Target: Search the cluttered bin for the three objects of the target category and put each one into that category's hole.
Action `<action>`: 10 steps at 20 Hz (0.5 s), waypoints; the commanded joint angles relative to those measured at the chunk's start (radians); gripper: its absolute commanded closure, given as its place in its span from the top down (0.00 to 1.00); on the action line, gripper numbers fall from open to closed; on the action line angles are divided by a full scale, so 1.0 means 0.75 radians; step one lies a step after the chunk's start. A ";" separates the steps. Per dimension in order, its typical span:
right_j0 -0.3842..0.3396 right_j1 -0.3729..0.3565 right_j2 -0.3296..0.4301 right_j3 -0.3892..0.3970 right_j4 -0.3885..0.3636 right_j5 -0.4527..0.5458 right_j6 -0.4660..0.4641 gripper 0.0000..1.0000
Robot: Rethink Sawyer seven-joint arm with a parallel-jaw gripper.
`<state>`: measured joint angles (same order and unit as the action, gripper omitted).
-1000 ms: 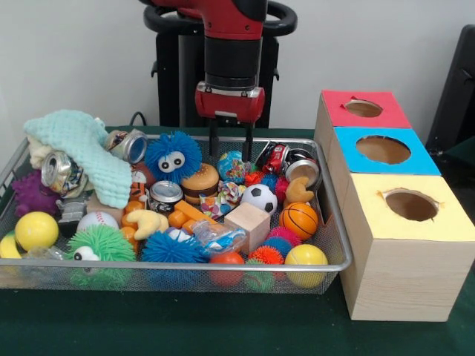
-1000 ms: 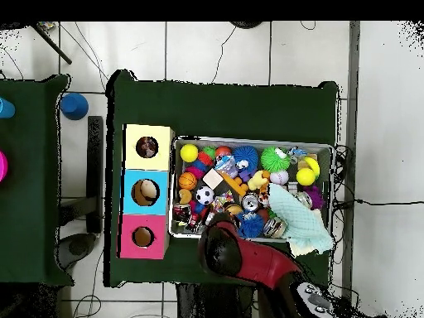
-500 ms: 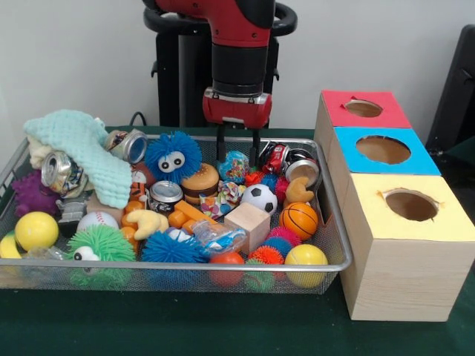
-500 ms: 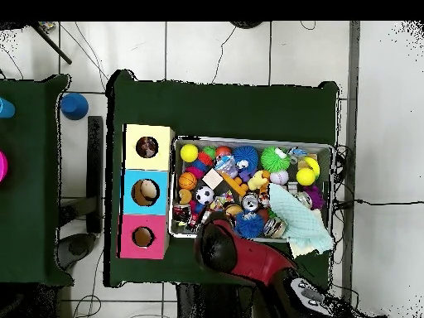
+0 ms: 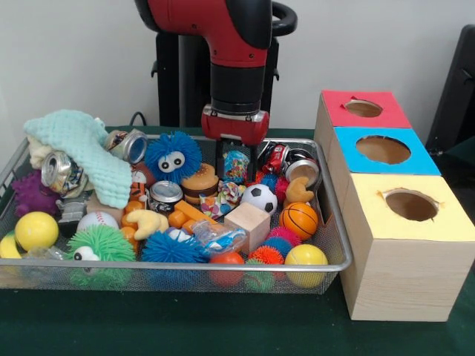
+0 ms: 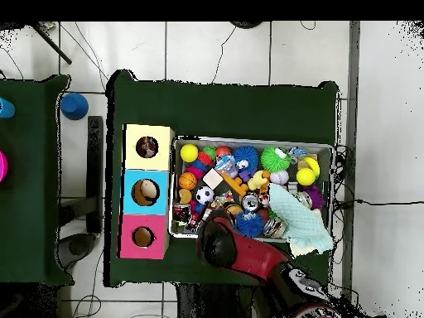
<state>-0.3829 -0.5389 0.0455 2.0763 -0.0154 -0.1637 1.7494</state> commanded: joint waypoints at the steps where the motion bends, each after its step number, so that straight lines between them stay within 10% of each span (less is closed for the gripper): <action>1: -0.043 0.082 0.064 -0.176 0.040 -0.124 0.273 1.00; 10: -0.149 0.106 0.147 -0.168 -0.020 -0.144 0.264 1.00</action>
<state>-0.4456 -0.5109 0.0540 2.0688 -0.0154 -0.1910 1.7494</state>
